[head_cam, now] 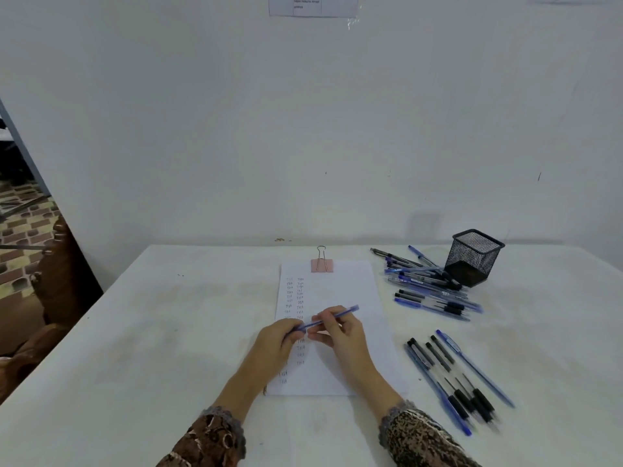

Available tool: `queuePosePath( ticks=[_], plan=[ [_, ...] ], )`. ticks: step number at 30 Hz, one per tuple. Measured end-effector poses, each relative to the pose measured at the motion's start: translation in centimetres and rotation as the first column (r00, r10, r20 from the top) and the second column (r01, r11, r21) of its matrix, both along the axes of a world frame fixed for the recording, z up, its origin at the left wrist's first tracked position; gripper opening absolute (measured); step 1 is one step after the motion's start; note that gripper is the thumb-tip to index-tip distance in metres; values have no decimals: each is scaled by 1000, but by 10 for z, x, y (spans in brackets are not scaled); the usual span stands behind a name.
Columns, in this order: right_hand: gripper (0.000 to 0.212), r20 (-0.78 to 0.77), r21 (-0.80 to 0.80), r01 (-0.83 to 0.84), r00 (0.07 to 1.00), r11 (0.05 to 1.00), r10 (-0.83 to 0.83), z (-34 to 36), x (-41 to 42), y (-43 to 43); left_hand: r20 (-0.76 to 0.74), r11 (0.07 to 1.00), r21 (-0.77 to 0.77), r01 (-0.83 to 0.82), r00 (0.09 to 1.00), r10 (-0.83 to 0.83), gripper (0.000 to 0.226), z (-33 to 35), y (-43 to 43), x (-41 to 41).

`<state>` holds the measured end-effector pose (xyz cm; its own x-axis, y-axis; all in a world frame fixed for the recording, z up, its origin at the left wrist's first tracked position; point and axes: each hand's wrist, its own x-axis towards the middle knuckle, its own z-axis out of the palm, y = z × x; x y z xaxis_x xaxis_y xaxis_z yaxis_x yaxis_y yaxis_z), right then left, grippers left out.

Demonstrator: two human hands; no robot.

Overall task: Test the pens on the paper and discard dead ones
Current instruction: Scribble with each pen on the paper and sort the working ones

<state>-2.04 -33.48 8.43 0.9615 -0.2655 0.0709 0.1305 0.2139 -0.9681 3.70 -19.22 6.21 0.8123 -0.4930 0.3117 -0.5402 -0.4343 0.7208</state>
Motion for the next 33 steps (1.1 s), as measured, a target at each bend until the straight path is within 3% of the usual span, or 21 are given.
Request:
queuePosePath(
  ticks=[7,9,10,12,13,14,17,20,23,26,30,33],
  plan=[
    [5,-171,-17,-142,976,990,137,17,-3,-34,-56,999,-49,-12,998,9,16,2,2,0],
    [7,-250,-241,-185,960,953,123,29,-7,-48,-48,999,-40,7,999,-9,19,1,1,-2],
    [8,-288,-469,-212,954,858,78,34,-8,-51,-40,999,-36,12,999,-14,20,0,1,-2],
    [11,-324,-820,-280,946,499,-2,42,-10,-48,-19,1000,-29,-3,1000,3,28,0,2,-4],
    [15,-323,-882,-288,946,374,-33,43,-11,-46,12,1000,-9,-17,1000,17,33,0,3,-4],
    [23,-307,-905,-272,950,328,-62,43,-13,-47,60,999,33,-43,997,41,37,-2,5,-3],
    [38,-237,-920,-131,936,369,-261,43,-26,-72,191,965,158,-209,965,178,72,-9,11,-3],
    [32,-245,-934,-54,815,352,-525,38,-50,-122,138,912,302,-279,959,248,93,-12,14,-4],
    [33,-329,-930,-104,662,352,-673,26,-77,-158,171,877,386,-287,956,237,94,-16,13,-2],
    [31,-462,-886,-246,545,393,-700,22,-93,-164,191,865,390,-315,947,258,92,-19,12,0],
    [15,-472,-882,-324,569,344,-673,21,-92,-168,186,858,404,-318,947,264,94,-18,11,-1],
    [15,-403,-915,-260,633,308,-661,26,-64,-178,177,853,407,-325,945,276,94,-17,11,-1]
  ],
)
